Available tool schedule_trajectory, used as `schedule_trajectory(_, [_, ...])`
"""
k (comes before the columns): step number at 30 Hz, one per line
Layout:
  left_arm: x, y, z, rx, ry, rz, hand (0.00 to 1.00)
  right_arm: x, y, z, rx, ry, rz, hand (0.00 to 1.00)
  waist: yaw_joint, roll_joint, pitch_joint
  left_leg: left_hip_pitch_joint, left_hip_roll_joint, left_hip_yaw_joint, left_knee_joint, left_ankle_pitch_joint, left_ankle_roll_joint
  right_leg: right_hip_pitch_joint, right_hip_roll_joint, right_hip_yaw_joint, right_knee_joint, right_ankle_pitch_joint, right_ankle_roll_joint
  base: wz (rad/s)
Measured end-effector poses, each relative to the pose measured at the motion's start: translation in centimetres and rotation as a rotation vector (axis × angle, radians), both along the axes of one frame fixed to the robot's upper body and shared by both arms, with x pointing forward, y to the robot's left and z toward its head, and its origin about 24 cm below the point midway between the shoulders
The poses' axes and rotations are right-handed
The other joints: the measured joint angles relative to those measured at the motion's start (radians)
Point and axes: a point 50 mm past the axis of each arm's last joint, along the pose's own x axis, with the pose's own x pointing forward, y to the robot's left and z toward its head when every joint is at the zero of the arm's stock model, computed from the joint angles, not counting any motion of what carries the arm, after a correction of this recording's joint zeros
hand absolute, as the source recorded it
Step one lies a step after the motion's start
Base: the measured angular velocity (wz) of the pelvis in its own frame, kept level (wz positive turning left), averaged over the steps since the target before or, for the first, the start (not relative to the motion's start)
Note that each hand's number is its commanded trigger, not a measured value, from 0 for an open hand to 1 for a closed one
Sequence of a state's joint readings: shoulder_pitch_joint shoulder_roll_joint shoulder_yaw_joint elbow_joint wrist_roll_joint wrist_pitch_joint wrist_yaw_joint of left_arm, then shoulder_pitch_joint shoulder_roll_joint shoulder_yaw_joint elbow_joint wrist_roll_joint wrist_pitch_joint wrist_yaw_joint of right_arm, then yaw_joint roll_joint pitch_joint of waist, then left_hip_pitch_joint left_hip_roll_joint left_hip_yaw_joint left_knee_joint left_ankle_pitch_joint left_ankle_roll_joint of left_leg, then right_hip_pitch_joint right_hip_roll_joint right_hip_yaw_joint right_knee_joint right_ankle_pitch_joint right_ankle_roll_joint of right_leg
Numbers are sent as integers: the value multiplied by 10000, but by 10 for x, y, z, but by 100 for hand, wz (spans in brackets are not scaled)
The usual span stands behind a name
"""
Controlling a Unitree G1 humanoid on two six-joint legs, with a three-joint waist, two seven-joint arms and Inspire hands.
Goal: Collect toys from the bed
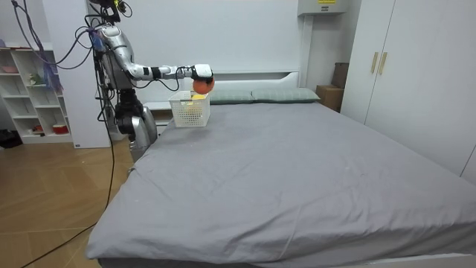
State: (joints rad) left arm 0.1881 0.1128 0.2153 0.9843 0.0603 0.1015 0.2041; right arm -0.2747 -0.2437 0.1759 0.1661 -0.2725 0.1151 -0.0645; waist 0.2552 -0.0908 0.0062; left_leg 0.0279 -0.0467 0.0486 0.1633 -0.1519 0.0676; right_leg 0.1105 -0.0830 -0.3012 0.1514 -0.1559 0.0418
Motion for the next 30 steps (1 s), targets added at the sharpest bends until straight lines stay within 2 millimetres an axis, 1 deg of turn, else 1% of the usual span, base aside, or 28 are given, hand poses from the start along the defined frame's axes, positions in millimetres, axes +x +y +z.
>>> schedule_trajectory(1, [-1, -1, -1, -25, 82, -5, 0, 3, 4, 4, 66, -63, 206, 100, 67, 2, 1, 7, -1, -14, 28, 1, 0, 11, 0, -11, -2, 0, 0, 3])
schedule_trajectory(4, [-2, -1, -1, -59, 153, 7, 0, 7, 14, 9, 46, -91, 627, 100, 264, 10, 10, -3, -12, -84, 38, 2, 0, 43, -2, -74, -9, 0, 0, 6])
schedule_trajectory(5, [-2, -1, -1, -57, 149, 8, 0, 7, 16, 9, 44, -97, 719, 100, 269, 9, 22, -8, -19, -138, 39, 2, 1, 63, -4, -118, -9, 0, 0, 21])
schedule_trajectory(6, [-1, -1, -1, -42, 142, 1, 0, 7, 22, 10, 38, -126, 904, 100, 313, 0, 47, -49, -29, -231, 31, 2, 0, 80, -9, -243, -7, 0, 0, 18])
schedule_trajectory(7, [-1, 0, 0, -25, 123, -21, 0, 8, 29, 11, -75, -189, 1147, 100, 363, -28, 56, -122, -28, -254, 35, 1, -2, 40, -6, -278, -7, -1, 1, 15])
schedule_trajectory(8, [0, 0, 0, -13, 99, -48, 0, 8, 32, 12, -74, -203, 1241, 100, 422, -53, 45, -185, -27, -268, 39, 1, -3, 0, -5, -278, -8, -1, 1, 7])
schedule_trajectory(9, [2, 0, 0, -3, 26, -112, 0, 9, 36, 12, -29, -221, 1363, 100, 546, -112, 47, -250, -30, -299, 38, 3, -7, -67, -4, -303, -8, -1, 1, 8])
schedule_trajectory(10, [3, -1, 0, 3, 15, -158, 0, 9, 41, 13, -44, -196, 1488, 100, 661, -157, 71, -265, -32, -319, 40, 10, -12, -82, -5, -322, -8, -1, 1, 6])
schedule_trajectory(11, [3, -1, 0, 41, 49, -266, 0, 9, 43, 13, -54, -199, 1526, 100, 753, -175, 77, -279, -33, -322, 42, 14, -15, -85, -4, -327, -8, -1, 1, 3])
schedule_trajectory(12, [4, -1, 1, 76, 34, -347, 0, 9, 45, 14, -88, -230, 1536, 100, 894, -227, 51, -343, -35, -328, 61, 16, -15, -111, -6, -338, -9, -1, 1, 0])
schedule_trajectory(13, [4, -1, 1, 83, 24, -350, 0, 11, 48, 16, -34, -262, 1550, 100, 1060, -265, 69, -367, -40, -352, 64, 17, -14, -123, -6, -381, -11, -1, 1, 5])
schedule_trajectory(14, [4, -1, 1, 92, 26, -349, 0, 12, 49, 17, -21, -294, 1575, 100, 1085, -282, 79, -376, -48, -390, 73, 18, -13, -118, -10, -449, -13, -1, 1, 19])
schedule_trajectory(15, [4, 0, 1, 105, 31, -333, 0, 14, 52, 20, -62, -353, 1686, 100, 1092, -298, 94, -413, -75, -537, 116, 22, -8, -89, -23, -595, -14, 0, 1, 23])
schedule_trajectory(17, [4, 0, 1, 107, 80, -310, 0, 20, 60, 24, -149, -393, 1852, 100, 1137, -318, 101, -438, -93, -596, 205, 25, -4, -85, -28, -599, -33, -1, 1, 18])
schedule_trajectory(19, [7, -1, 2, 113, -4, -325, 0, 24, 67, 29, -43, -445, 1994, 100, 1288, -309, 108, -542, -126, -724, 311, 25, -3, -83, -42, -752, -41, -1, 1, 17])
schedule_trajectory(20, [8, -1, 2, 120, -59, -334, 0, 25, 68, 29, -6, -424, 2013, 96, 1337, -306, 109, -565, -138, -777, 346, 25, -2, -70, -49, -828, -41, -1, 1, 24])
schedule_trajectory(21, [12, 0, 4, 152, -182, -360, 0, 25, 70, 29, -27, -384, 2058, 82, 1387, -308, 108, -645, -159, -901, 365, 23, -3, -62, -57, -964, -40, -1, 1, 27])
schedule_trajectory(22, [15, 0, 5, 167, -264, -380, 0, 26, 75, 30, -152, -364, 2170, 73, 1439, -313, 107, -714, -181, -998, 409, 23, -3, -73, -62, -1054, -40, -1, 1, 28])
schedule_trajectory(23, [15, 0, 5, 162, -248, -378, 0, 26, 77, 30, -255, -359, 2249, 73, 1457, -312, 107, -725, -193, -1048, 409, 23, -3, -68, -67, -1117, -40, -1, 2, 22])
schedule_trajectory(25, [19, -1, 5, 113, -225, -388, 0, 25, 84, 30, -456, -262, 2497, 52, 1624, -323, 100, -742, -212, -1150, 415, 49, -8, -38, -68, -1178, -35, -1, 2, 16])
schedule_trajectory(26, [20, -1, 5, 102, -212, -389, 0, 24, 85, 29, -499, -219, 2570, 35, 1641, -329, 99, -743, -219, -1178, 415, 59, -9, -25, -69, -1201, -35, -1, 2, 16])
schedule_trajectory(27, [20, -1, 5, 84, -176, -383, 0, 24, 88, 29, -531, -167, 2689, 2, 1667, -342, 104, -747, -234, -1254, 414, 85, -14, 5, -72, -1258, -38, -1, 2, 19])
schedule_trajectory(28, [20, -1, 4, 70, -145, -375, 0, 23, 90, 27, -532, -111, 2735, 0, 1689, -343, 108, -750, -257, -1330, 413, 113, -18, 25, -80, -1325, -40, -2, 2, 18])
schedule_trajectory(30, [22, -2, 5, 51, -159, -383, 0, 24, 90, 25, -569, -4, 2727, 0, 1806, -349, 104, -776, -282, -1384, 403, 157, -16, 22, -91, -1326, -51, -8, 11, 11])
